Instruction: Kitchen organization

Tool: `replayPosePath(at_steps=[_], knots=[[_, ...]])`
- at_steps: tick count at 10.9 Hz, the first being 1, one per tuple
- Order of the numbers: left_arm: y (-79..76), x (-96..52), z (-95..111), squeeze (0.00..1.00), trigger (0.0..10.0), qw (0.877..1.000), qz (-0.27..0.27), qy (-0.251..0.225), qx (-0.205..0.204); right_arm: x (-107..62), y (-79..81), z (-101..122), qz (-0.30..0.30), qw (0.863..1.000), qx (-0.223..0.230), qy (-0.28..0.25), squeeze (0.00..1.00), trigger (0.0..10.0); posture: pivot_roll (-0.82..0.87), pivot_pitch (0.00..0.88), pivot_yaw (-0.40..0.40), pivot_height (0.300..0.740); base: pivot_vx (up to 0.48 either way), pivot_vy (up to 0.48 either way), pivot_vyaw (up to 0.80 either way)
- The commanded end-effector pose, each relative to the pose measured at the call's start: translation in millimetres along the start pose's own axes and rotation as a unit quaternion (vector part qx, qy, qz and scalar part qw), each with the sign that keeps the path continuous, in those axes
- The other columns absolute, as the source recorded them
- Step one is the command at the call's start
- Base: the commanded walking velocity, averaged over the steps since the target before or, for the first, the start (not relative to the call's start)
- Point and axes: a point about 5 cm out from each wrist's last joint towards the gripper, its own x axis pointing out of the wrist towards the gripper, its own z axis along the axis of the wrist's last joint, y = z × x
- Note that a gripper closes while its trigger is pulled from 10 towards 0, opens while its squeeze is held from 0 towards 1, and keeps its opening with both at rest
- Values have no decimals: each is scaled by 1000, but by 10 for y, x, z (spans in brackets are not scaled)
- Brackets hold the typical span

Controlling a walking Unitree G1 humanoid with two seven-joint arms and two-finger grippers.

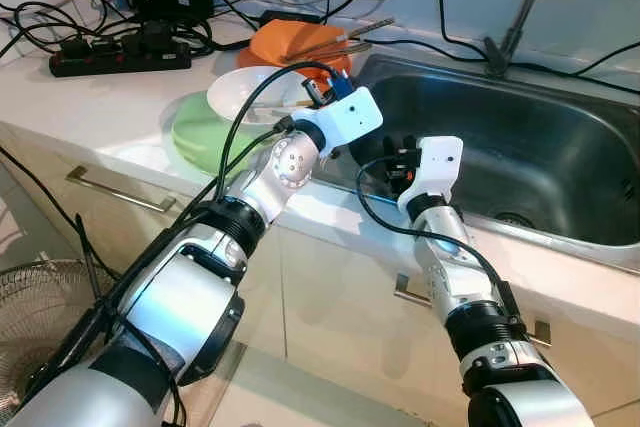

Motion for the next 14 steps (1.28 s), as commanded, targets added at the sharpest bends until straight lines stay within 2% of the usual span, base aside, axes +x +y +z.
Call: replayPosePath(at_steps=[1, 4, 6, 7, 9, 10, 11, 12, 13, 14], knots=[[66, 31, 51, 0, 0, 1000, 5, -5, 7, -20, -28, -56, -5, 1000, 0, 17, 0, 10000, 134, 41, 0, 740, 0, 0, 0], [42, 33, 47, 0, 0, 1000, 0, -3, 8, -12, -6, -59, 2, 1000, -2, 18, 0, 10000, 139, 25, -6, 740, 0, 0, 0], [91, 38, 60, 0, 0, 1000, 6, -7, 20, 8, 1, -39, 4, 1000, -1, 16, 0, 10000, 143, 18, -8, 740, 0, 0, 0], [136, 48, 99, 0, 0, 999, 14, -16, 37, 13, 9, -40, 6, 1000, -1, 16, 0, 10000, 150, 6, -11, 740, 0, 0, 0], [361, 73, 318, 0, 0, 989, 70, -64, 117, 23, 16, -36, 8, 1000, -1, 16, 0, 10000, 156, 3, -11, 740, 0, 0, 0], [462, 67, 407, 0, 1490, 984, 94, -82, 125, 27, 15, -34, 7, 1000, -1, 16, 0, 10000, 160, 8, -12, 740, 0, 0, 0], [604, 32, 551, 0, 10000, 978, 128, -115, 117, 30, 9, -34, 6, 1000, 0, 16, 0, 10000, 164, 13, -14, 740, 0, 0, 0], [673, -28, 675, 0, 10000, 973, 148, -153, 90, 35, 2, -33, 4, 1000, 0, 16, 0, 10000, 169, 15, -17, 740, 0, 0, 0], [728, -101, 762, 0, 10000, 966, 172, -195, 2, 47, -9, -19, 2, 1000, 0, 14, 0, 10000, 171, 14, -18, 740, 0, 0, 0], [785, -191, 811, 0, 10000, 948, 183, -237, -112, 64, -43, 17, -2, 1000, -4, 8, 0, 10000, 170, 15, -20, 740, 0, 0, 0]])
